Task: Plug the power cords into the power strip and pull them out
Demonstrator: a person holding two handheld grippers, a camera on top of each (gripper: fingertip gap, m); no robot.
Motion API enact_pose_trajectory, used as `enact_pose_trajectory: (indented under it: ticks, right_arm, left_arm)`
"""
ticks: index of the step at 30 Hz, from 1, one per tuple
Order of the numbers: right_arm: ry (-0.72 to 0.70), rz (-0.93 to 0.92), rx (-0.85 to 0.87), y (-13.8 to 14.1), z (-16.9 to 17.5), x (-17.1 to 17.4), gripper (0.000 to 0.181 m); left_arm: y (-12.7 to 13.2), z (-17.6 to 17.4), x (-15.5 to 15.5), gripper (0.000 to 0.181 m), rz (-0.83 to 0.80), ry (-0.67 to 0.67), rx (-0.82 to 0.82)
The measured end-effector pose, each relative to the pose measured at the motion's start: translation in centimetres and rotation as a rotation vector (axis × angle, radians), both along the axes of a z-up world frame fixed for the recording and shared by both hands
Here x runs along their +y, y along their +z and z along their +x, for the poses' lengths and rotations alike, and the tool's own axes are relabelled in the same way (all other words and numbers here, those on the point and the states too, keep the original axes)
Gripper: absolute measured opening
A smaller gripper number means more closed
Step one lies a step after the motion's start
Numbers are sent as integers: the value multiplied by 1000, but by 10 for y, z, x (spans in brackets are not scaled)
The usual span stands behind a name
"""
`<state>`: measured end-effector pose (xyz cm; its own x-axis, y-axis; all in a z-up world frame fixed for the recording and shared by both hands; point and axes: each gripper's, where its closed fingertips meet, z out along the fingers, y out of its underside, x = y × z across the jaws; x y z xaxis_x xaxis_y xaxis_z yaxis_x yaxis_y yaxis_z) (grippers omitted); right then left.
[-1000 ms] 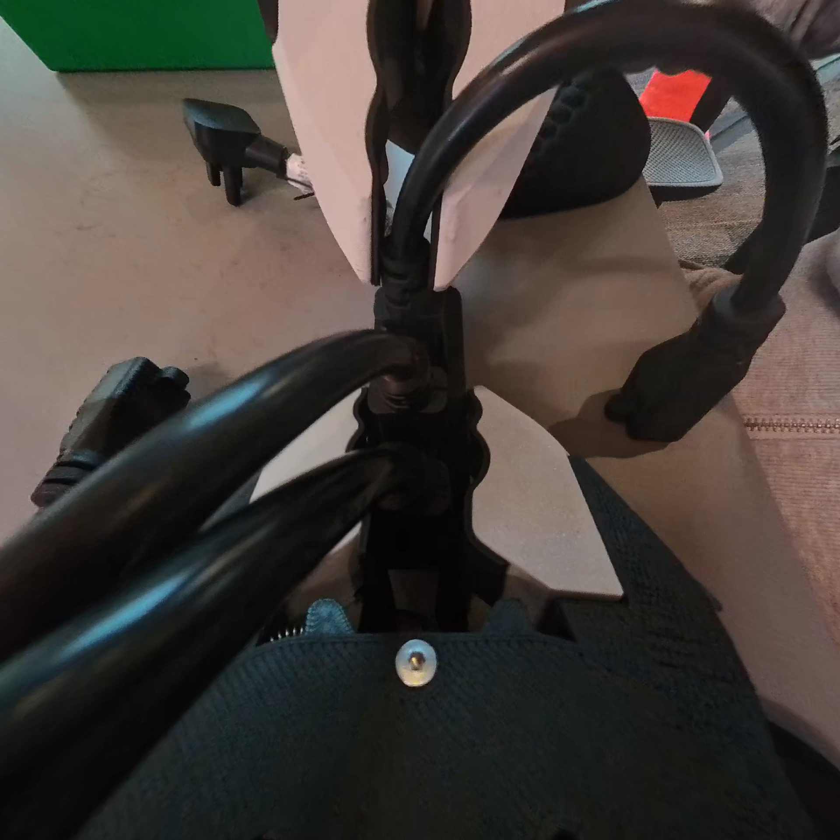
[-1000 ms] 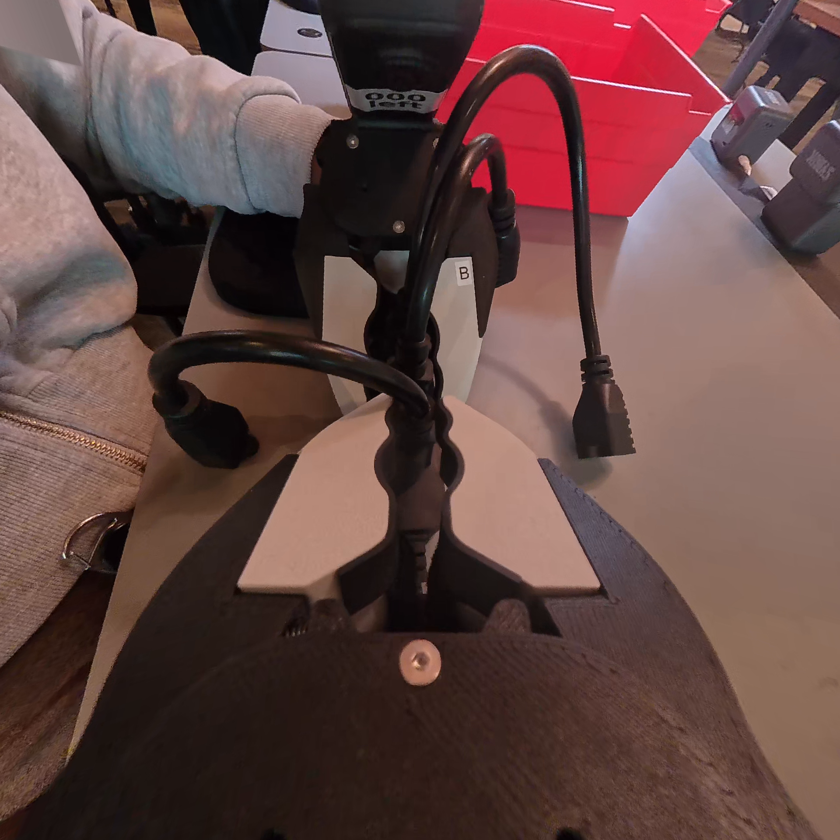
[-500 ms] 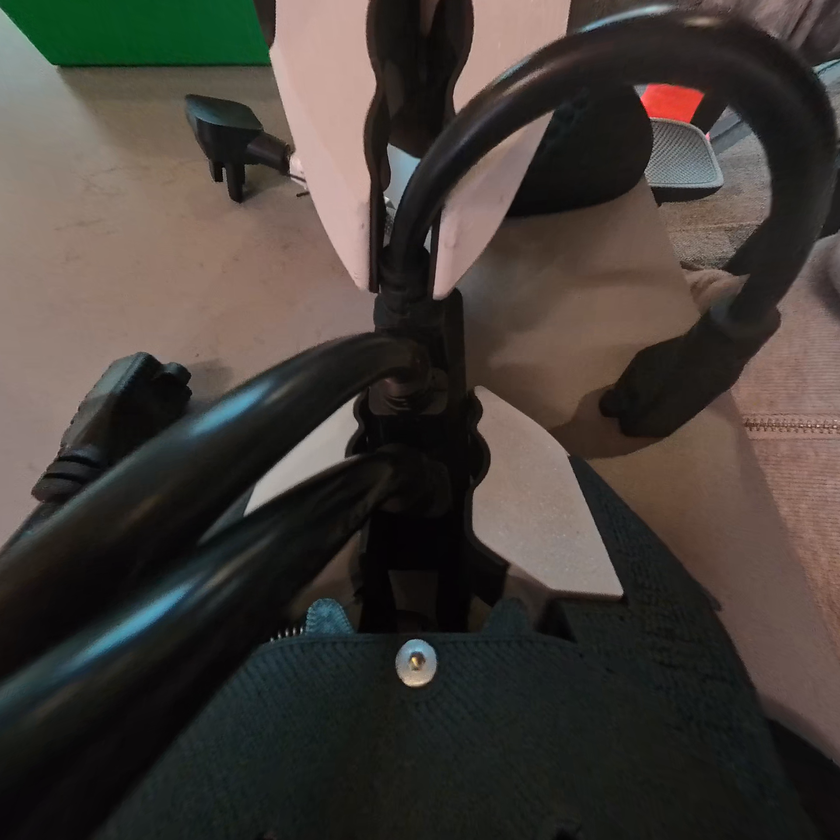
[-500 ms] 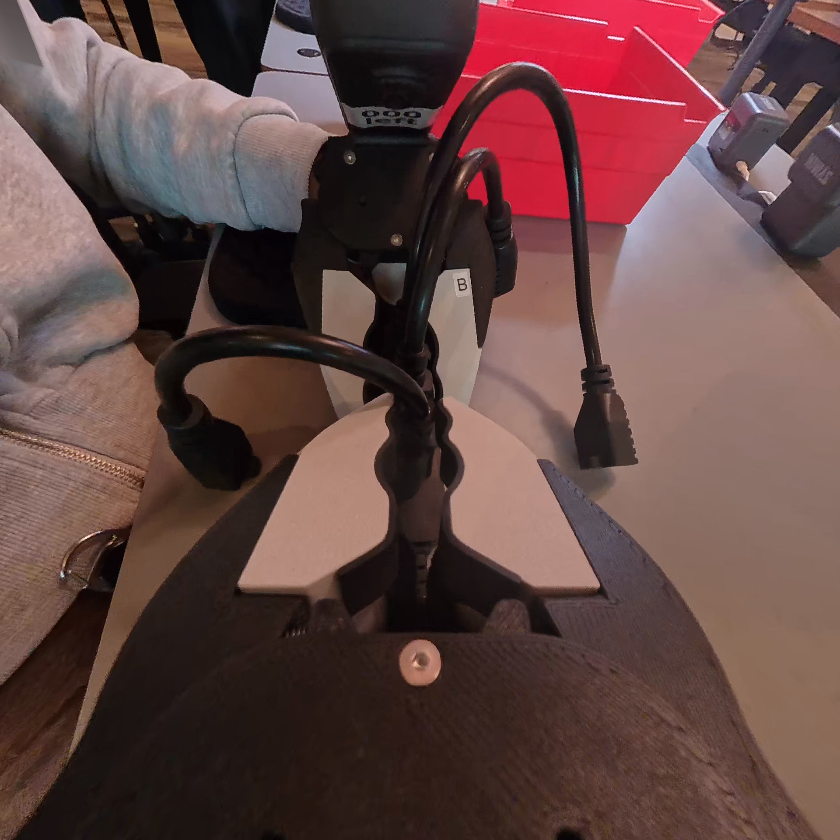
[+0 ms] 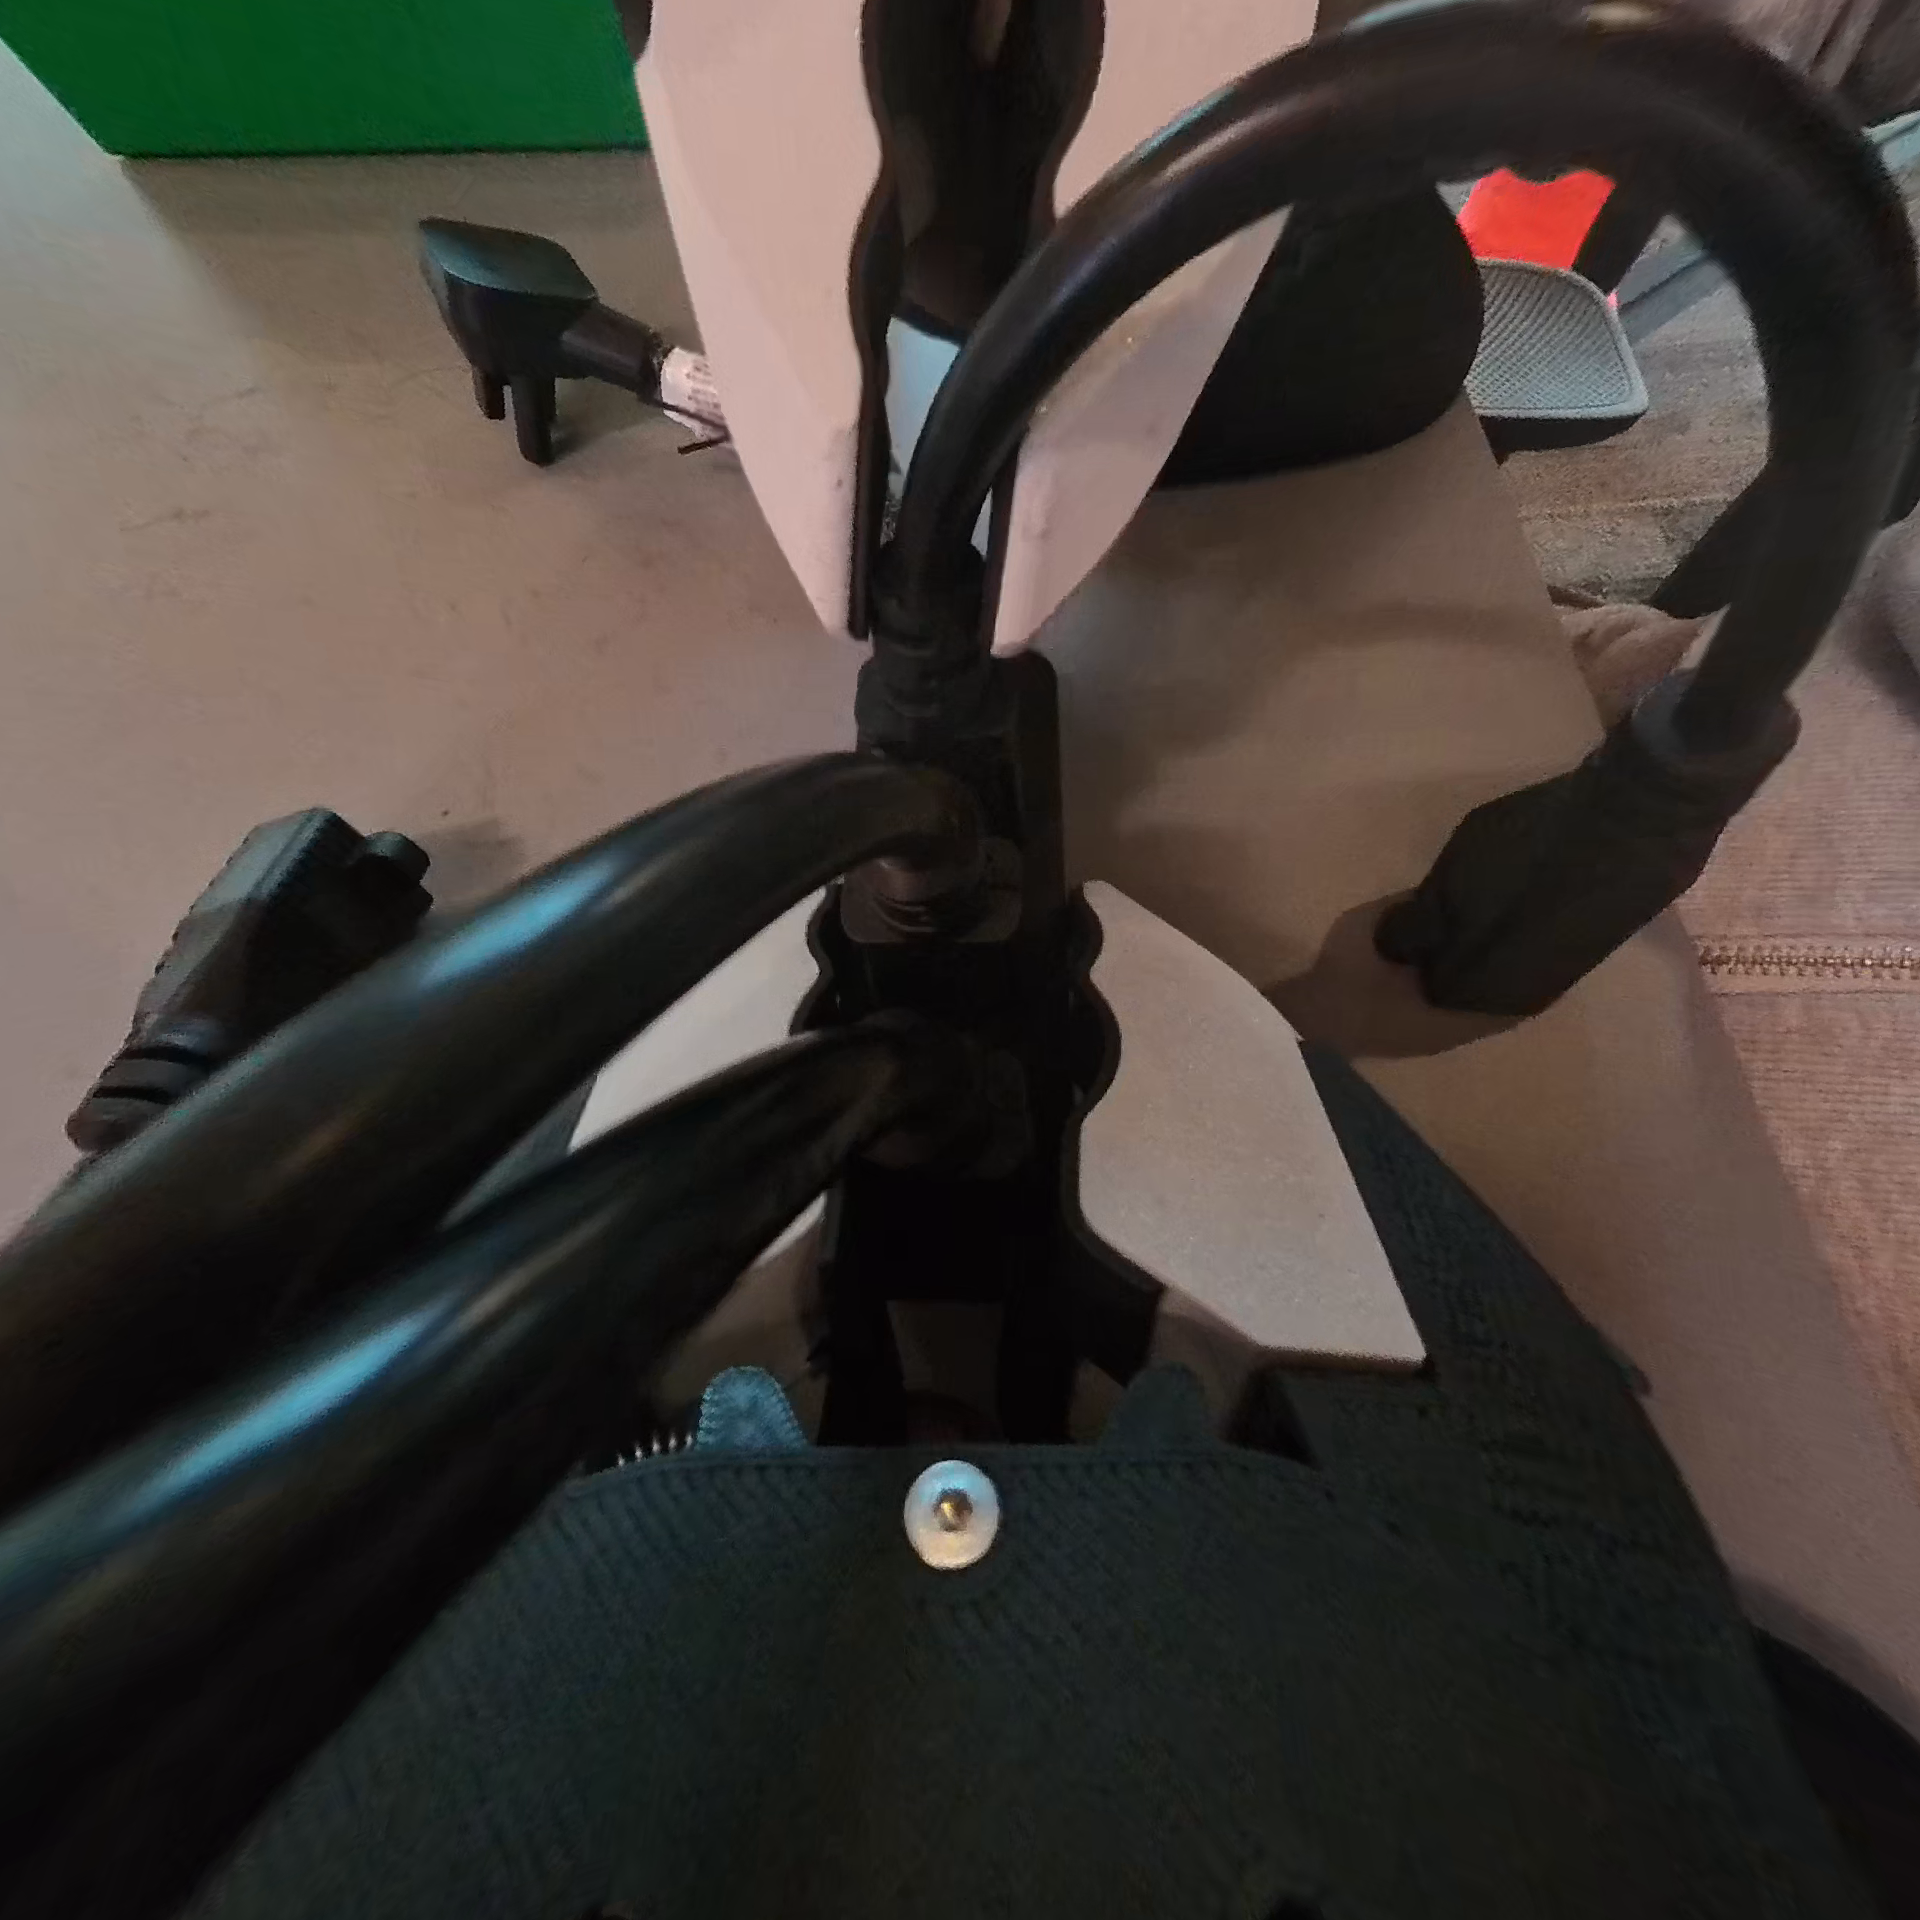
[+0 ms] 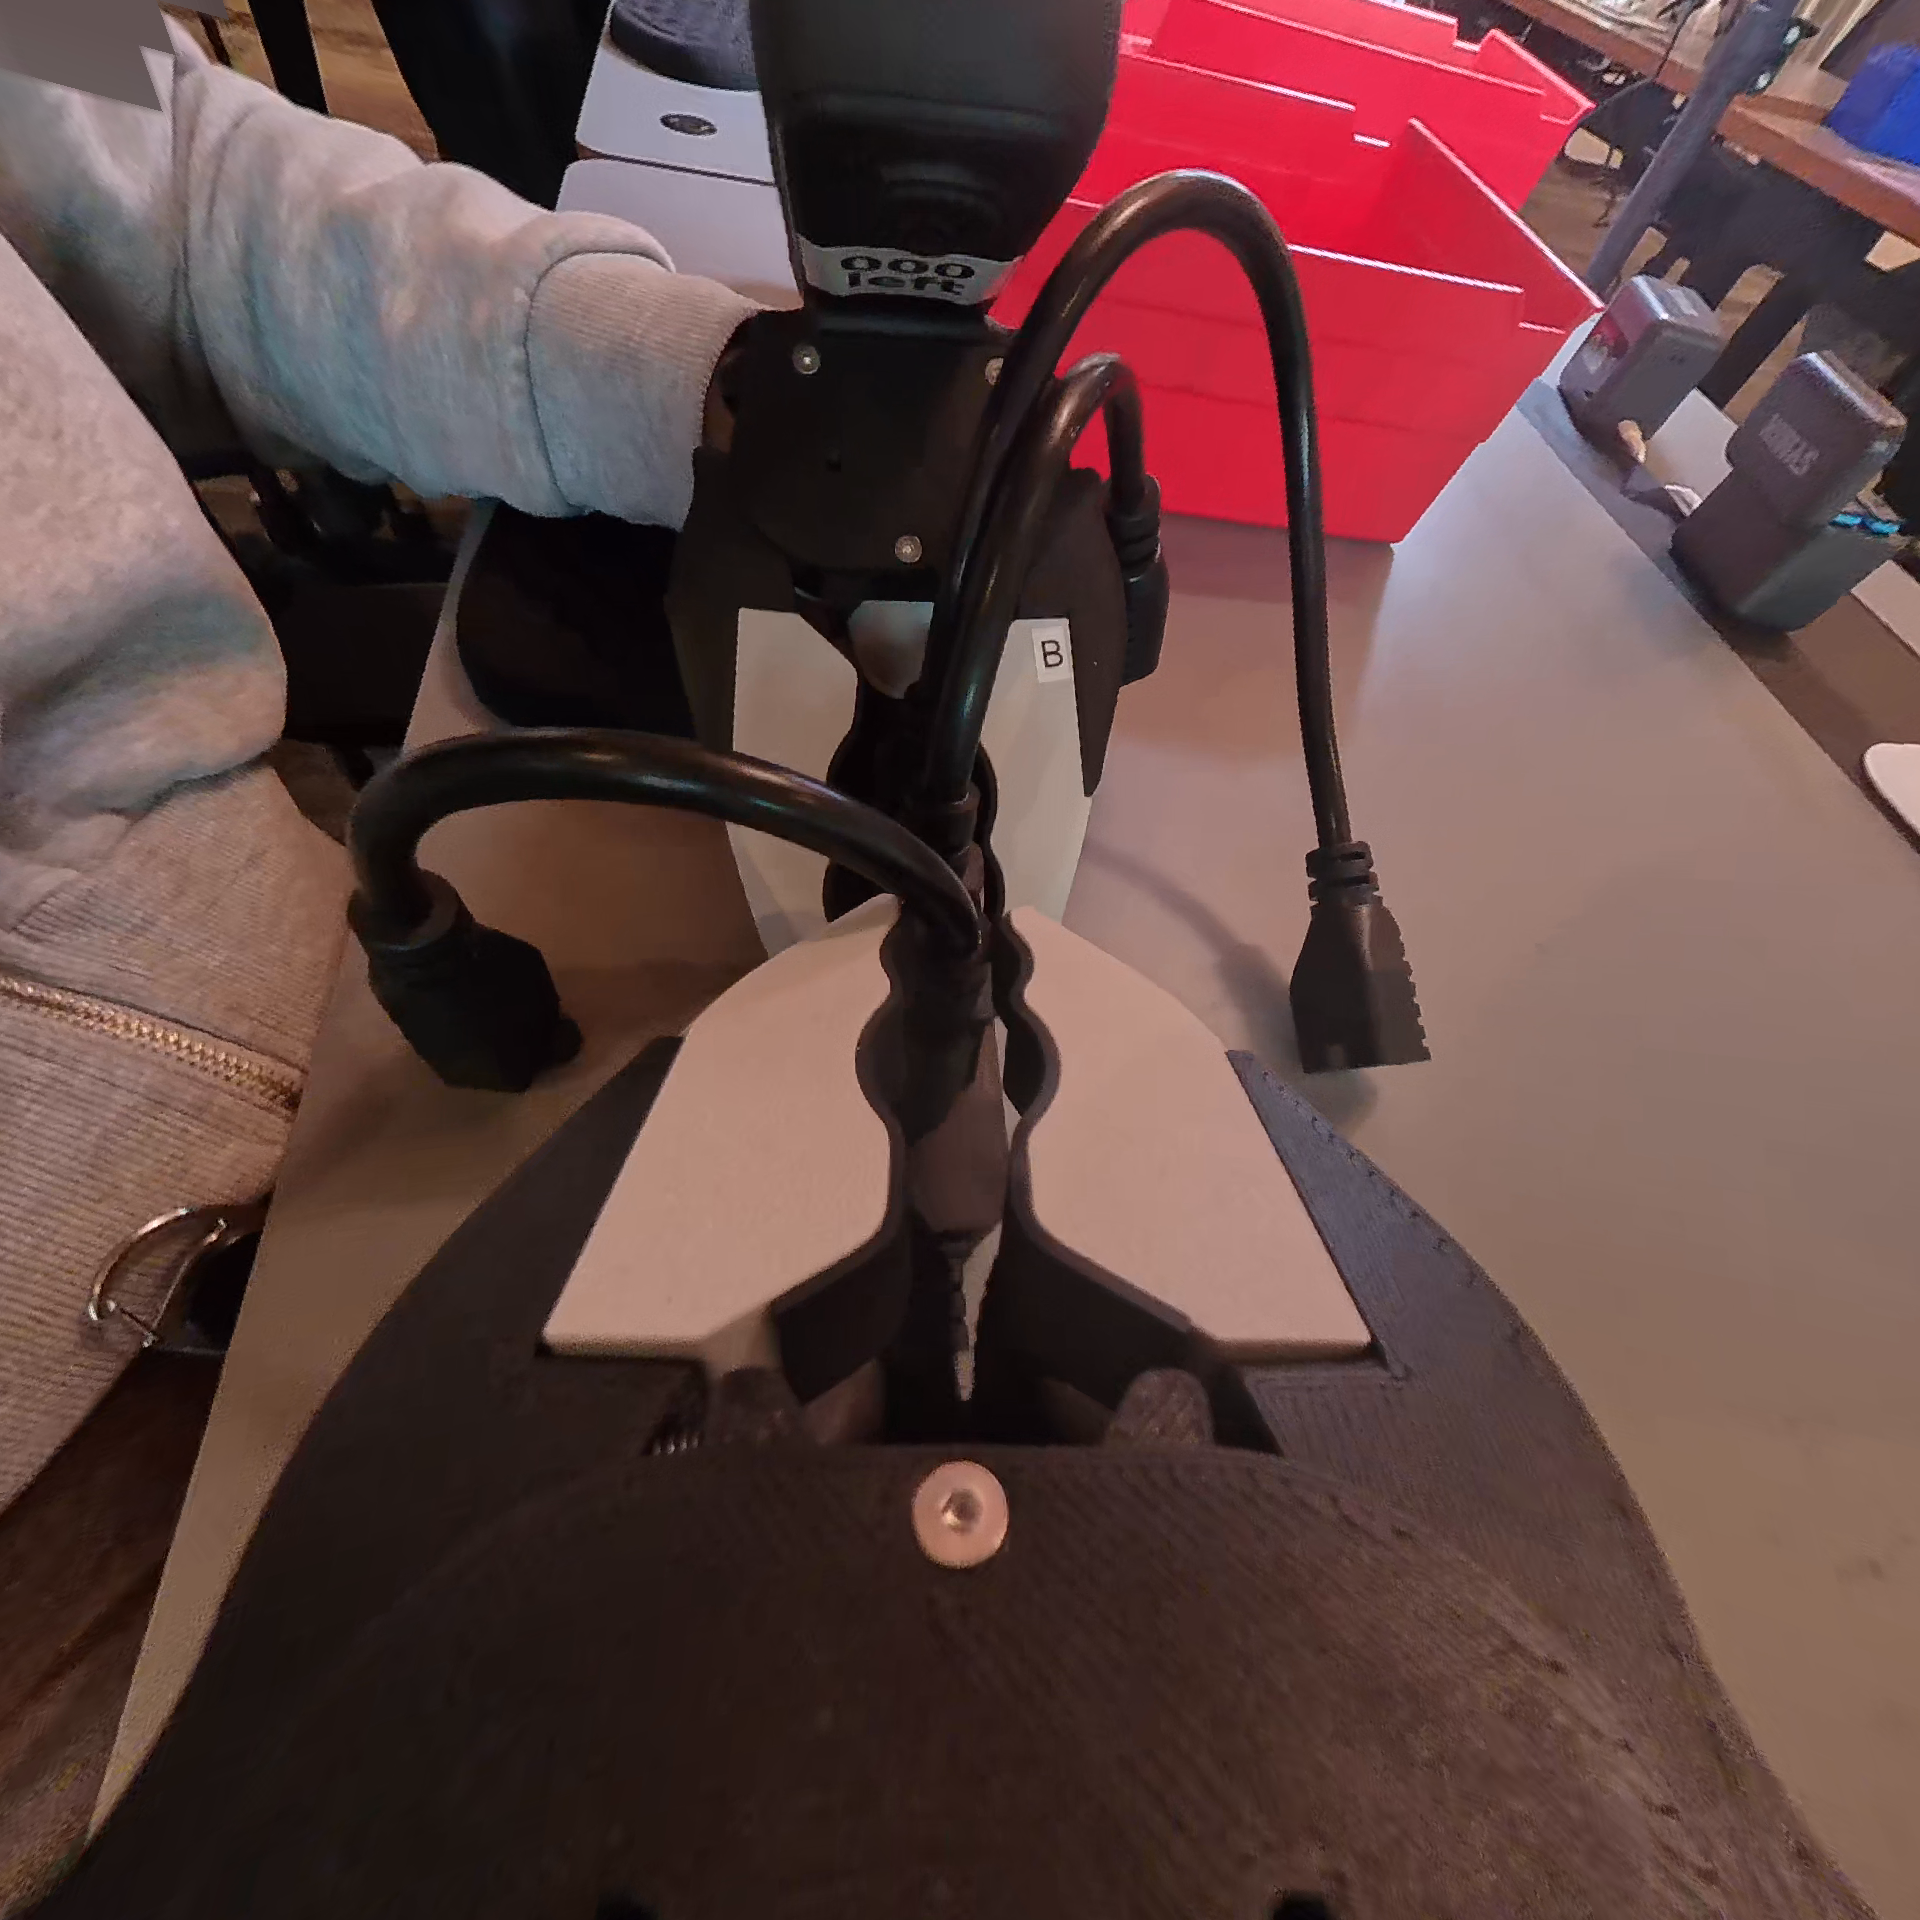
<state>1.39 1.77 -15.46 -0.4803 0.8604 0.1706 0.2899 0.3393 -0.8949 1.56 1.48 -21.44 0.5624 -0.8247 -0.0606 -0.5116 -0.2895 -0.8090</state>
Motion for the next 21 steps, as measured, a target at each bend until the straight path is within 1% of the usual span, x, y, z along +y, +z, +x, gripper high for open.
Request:
enact_pose_trajectory:
  ticks: [3, 6, 9, 13, 18, 21]
  right_arm:
    - [2, -6, 18, 1, 3, 1, 14]
    - [1, -24, 26, 2, -1, -1, 14]
    - [-7, 0, 32, 2, -2, -2, 13]
    - [0, 11, 29, 3, 5, 1, 14]
    - [-4, 5, 41, 4, -2, -3, 13]
    - [-8, 26, 37, 4, 3, 0, 14]
  left_arm:
    - [0, 1, 0, 42, 5, -5, 3]
    - [0, 0, 1, 42, -1, 1, -3]
    - [0, 0, 0, 42, 3, -1, 0]
    - [0, 1, 1, 42, 10, -6, 5]
    - [1, -1, 1, 42, 5, -2, -1]
    - [1, -1, 0, 42, 11, -5, 5]
